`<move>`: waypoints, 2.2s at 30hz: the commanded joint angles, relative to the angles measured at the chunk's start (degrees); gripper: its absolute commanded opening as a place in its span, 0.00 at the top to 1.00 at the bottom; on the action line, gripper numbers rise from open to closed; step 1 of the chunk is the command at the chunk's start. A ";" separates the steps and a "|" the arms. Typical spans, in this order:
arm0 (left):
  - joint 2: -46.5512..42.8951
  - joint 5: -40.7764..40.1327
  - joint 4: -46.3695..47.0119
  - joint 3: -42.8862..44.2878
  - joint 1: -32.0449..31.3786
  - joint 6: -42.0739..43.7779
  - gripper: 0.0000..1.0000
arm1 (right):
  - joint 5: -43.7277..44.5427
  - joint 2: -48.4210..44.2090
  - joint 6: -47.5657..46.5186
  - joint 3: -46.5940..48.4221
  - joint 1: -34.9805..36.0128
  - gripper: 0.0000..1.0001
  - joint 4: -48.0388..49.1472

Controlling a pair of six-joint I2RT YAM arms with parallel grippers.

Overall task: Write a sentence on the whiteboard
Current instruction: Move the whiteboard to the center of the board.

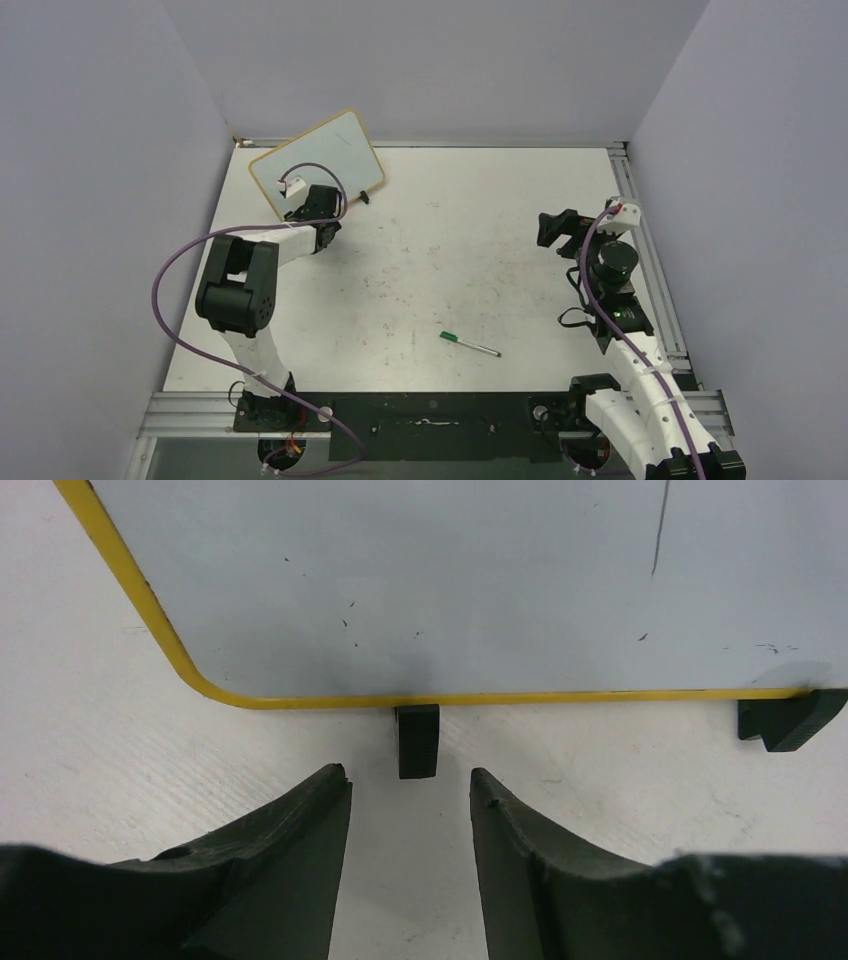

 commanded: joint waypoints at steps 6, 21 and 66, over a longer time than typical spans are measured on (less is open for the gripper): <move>2.04 -0.64 2.37 3.17 0.49 0.39 0.58 | -1.50 1.68 0.63 1.33 -0.20 0.09 4.17; 3.66 -1.44 0.69 4.28 0.65 1.53 0.69 | -1.92 1.87 0.51 1.12 -0.20 0.09 4.34; -10.66 3.23 11.58 -18.04 -9.81 5.22 1.00 | -1.85 3.16 -0.96 1.59 -0.15 0.10 2.86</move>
